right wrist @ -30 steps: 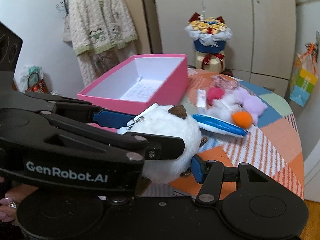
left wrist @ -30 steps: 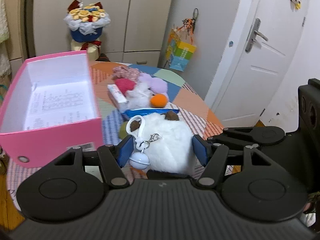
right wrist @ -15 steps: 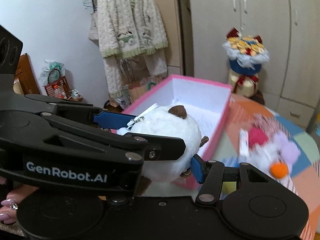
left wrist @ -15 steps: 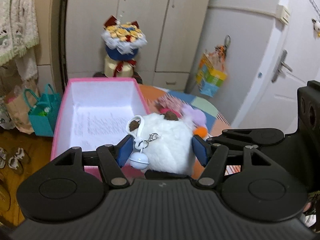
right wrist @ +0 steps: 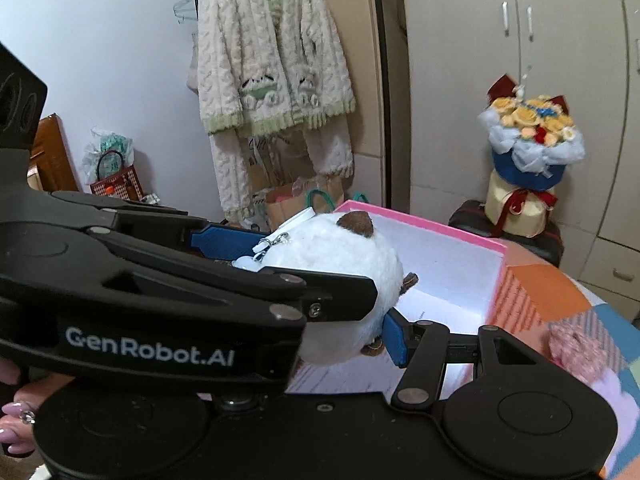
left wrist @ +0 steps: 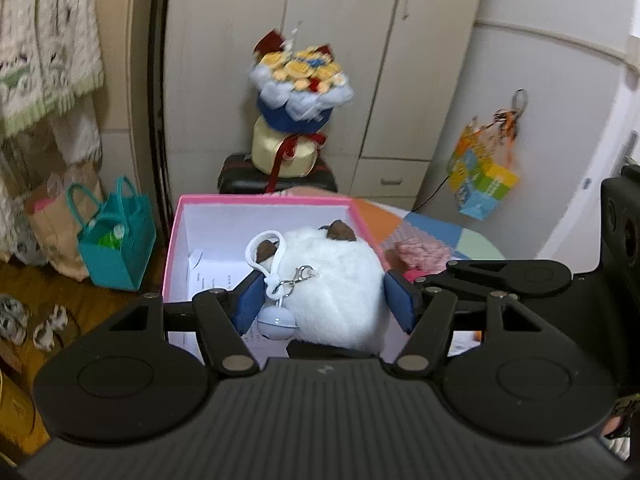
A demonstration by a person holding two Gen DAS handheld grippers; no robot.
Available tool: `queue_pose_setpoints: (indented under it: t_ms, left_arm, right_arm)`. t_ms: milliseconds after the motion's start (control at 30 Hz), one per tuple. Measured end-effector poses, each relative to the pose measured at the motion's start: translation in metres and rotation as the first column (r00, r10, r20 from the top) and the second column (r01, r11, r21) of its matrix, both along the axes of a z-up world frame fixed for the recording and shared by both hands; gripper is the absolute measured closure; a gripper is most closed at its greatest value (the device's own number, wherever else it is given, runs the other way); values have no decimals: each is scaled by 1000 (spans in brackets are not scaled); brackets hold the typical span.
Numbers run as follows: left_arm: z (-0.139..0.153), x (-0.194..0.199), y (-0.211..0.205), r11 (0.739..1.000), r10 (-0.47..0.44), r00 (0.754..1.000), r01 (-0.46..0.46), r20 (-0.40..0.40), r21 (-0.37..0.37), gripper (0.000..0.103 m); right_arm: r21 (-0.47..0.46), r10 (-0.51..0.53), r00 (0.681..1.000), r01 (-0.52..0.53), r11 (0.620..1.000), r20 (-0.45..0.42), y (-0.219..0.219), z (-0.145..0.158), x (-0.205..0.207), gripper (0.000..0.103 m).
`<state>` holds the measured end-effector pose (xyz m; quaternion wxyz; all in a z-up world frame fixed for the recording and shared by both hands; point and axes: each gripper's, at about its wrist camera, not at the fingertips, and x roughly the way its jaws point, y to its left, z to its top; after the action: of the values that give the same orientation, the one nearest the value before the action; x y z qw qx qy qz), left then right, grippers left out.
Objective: Organize soft objects
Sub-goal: 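Lift the white plush cat with the left gripper over the pink box, then open the left gripper to drop the cat into the pink box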
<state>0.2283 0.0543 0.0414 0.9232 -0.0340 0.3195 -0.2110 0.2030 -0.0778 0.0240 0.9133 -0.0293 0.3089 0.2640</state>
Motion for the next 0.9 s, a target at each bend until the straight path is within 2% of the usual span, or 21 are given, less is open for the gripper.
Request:
queue_pose_setpoints:
  t_ms: [200,333,567,733,767,900]
  left_arm:
    - [-31,38,10,999,33,993,-37,-115,-33,40]
    - [-48,54,14,997,45,984,-55,-171,-51,40]
    - [-62,73,15,994,70,974,-87,-216,-73,40]
    - [-69,80,15,992,71,965,-94,-254,-80,40]
    - [-71,81,15,992,74,962,-97,-262,-78,37]
    - [-70,81,15,995,65,964,-82,-258,-57,35]
  right_arm:
    - [-48,45,993,-51,998,-109,6,-23,44,41]
    - [-97,60,987,-75,992,-151,11,-34,59,41]
    - [-243,90,981,-131,961,-171,27,-44,79,40]
    - [-289,95,977,-149,946,-190,29,-49,84,37]
    - [-299,92,978,-147,943,-188,30,-50,84,36]
    - [-319,69,982,-123,940,-174,30,-51,82,34]
